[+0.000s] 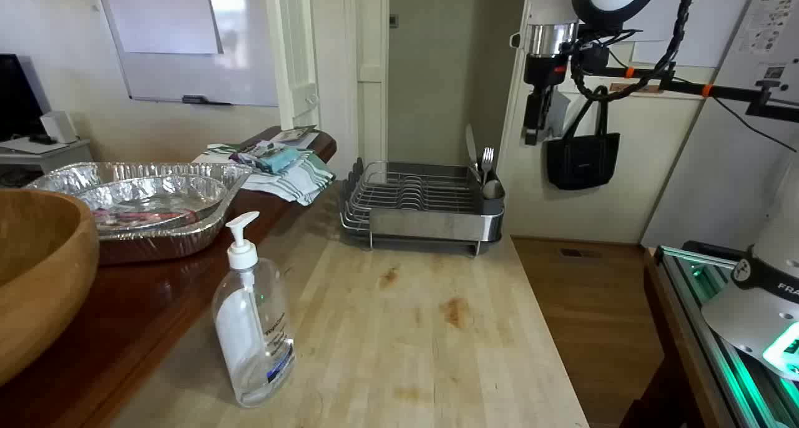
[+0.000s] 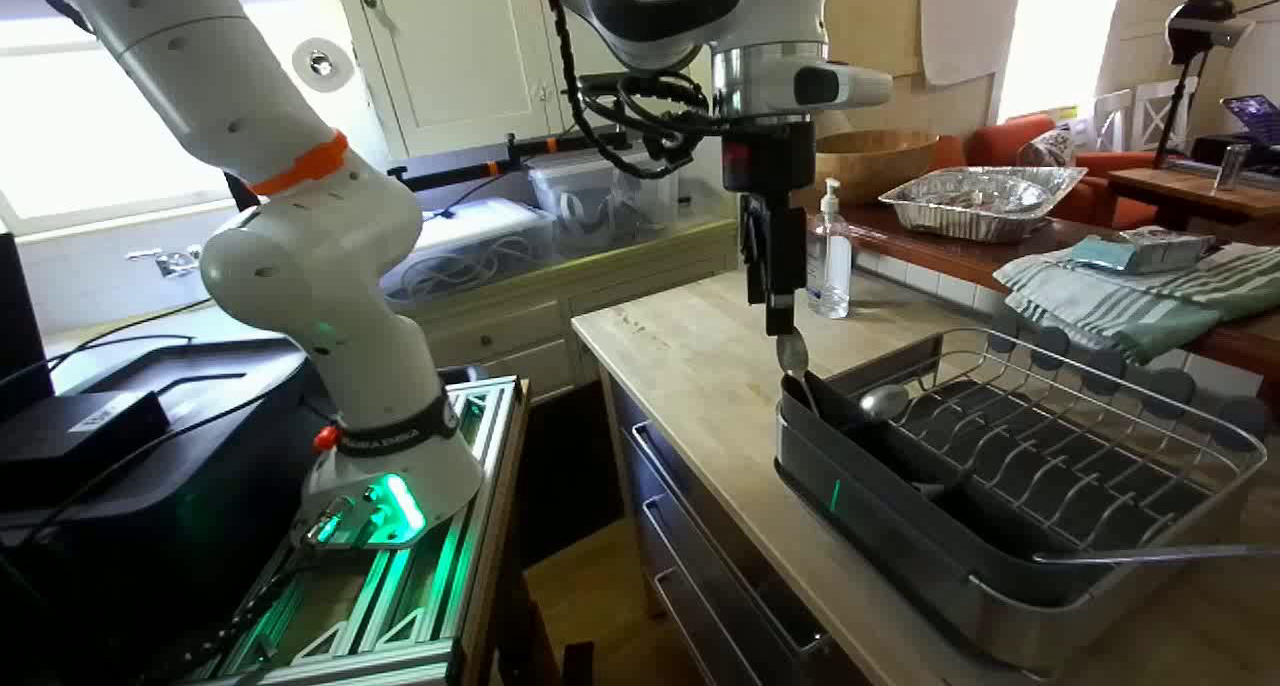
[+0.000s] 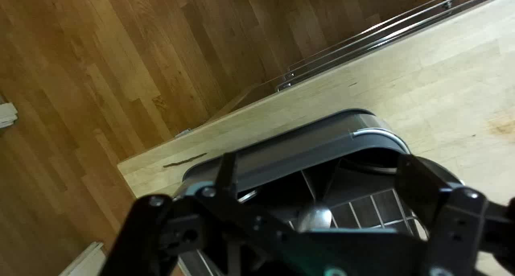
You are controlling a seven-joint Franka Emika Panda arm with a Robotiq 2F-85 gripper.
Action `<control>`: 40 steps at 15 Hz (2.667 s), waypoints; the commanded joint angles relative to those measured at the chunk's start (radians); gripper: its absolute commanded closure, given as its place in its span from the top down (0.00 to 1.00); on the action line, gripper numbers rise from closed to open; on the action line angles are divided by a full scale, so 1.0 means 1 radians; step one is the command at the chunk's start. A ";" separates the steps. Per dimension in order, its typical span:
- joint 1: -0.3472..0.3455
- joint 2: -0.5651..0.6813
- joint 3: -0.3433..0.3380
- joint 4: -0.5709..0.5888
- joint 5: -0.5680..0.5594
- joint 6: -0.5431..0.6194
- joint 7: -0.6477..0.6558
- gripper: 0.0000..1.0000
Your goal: Put the spoon on the top of the drawer
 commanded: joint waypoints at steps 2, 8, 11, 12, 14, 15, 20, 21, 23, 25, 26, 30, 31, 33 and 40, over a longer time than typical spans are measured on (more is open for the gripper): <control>0.007 0.000 -0.007 0.001 -0.002 -0.002 0.002 1.00; 0.007 0.000 -0.007 0.001 -0.002 -0.002 0.002 1.00; 0.008 0.030 -0.003 0.009 0.003 0.025 0.030 1.00; 0.009 0.039 -0.007 0.009 0.014 0.046 0.036 1.00; 0.014 0.057 -0.021 0.007 0.051 0.117 0.022 1.00; 0.018 0.069 -0.030 0.006 0.077 0.163 0.007 1.00; 0.034 0.147 -0.057 0.024 0.206 0.296 -0.072 1.00; 0.034 0.163 -0.060 0.028 0.224 0.310 -0.083 1.00; 0.036 0.195 -0.067 0.039 0.264 0.324 -0.115 1.00; 0.035 0.227 -0.070 0.052 0.297 0.331 -0.137 1.00; 0.035 0.238 -0.071 0.060 0.312 0.322 -0.152 1.00; 0.039 0.264 -0.069 0.077 0.389 0.285 -0.253 1.00; 0.041 0.274 -0.067 0.084 0.408 0.270 -0.286 1.00; 0.044 0.287 -0.058 0.090 0.408 0.248 -0.308 1.00; 0.063 0.290 -0.032 0.091 0.393 0.217 -0.338 1.00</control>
